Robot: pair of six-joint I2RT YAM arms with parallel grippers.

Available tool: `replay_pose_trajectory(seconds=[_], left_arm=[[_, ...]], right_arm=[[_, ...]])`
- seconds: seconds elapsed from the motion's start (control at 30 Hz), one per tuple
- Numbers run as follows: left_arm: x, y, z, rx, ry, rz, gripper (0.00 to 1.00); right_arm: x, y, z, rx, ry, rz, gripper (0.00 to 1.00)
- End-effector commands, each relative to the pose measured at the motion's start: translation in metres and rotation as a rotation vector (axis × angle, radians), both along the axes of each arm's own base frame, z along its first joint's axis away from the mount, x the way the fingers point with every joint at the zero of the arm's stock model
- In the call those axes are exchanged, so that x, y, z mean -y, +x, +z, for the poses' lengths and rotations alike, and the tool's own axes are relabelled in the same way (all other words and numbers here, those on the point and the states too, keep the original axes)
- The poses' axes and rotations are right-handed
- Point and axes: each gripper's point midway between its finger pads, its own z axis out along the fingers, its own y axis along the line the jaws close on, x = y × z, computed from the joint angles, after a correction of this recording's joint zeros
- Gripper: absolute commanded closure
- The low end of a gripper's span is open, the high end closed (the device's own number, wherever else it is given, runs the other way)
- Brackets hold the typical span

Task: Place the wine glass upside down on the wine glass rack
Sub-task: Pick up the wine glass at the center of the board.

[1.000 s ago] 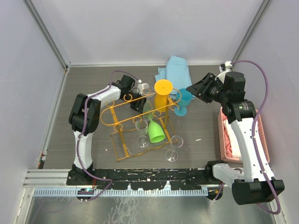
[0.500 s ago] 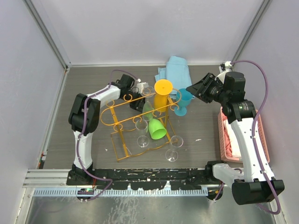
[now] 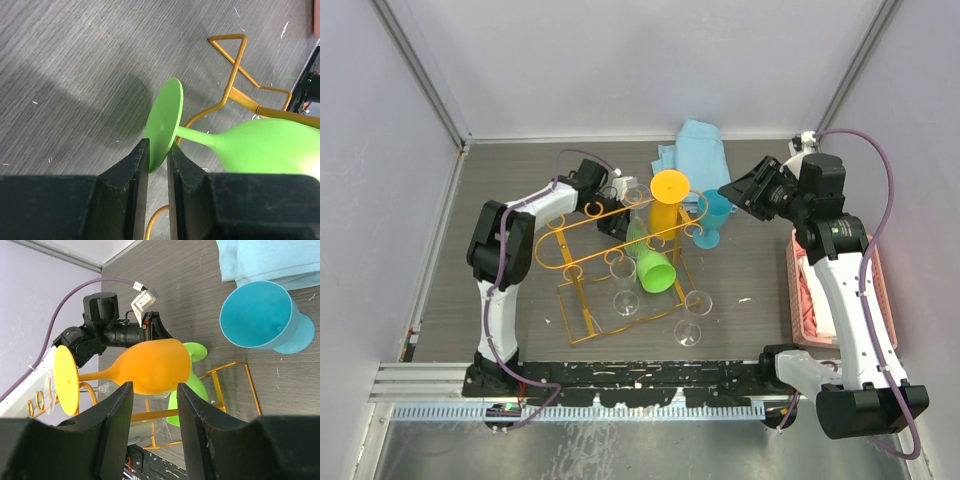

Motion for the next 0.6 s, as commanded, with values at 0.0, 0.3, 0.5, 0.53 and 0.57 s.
replay_pose_trajectory(seconds=[0.0, 0.3, 0.5, 0.53, 0.57], left_arm=[[0.0042, 0.0150, 0.0190, 0.062, -0.028, 0.008, 0.82], [0.0049, 0.0175, 0.0241, 0.069, -0.031, 0.010, 0.84], [0.0032, 0.0214, 0.0267, 0.086, -0.007, 0.020, 0.84], [0.0021, 0.0223, 0.0269, 0.096, 0.007, 0.021, 0.84], [0.0013, 0.0231, 0.0279, 0.105, 0.016, 0.022, 0.84]], right_arm=[[-0.0005, 0.0056, 0.0146, 0.061, 0.013, 0.004, 0.54], [0.0000, 0.0050, 0.0160, 0.065, 0.013, 0.002, 0.54], [-0.0007, 0.0051, 0.0156, 0.066, 0.015, 0.004, 0.54], [-0.0008, 0.0052, 0.0155, 0.065, 0.016, 0.004, 0.54], [-0.0009, 0.0049, 0.0154, 0.065, 0.018, 0.005, 0.54]])
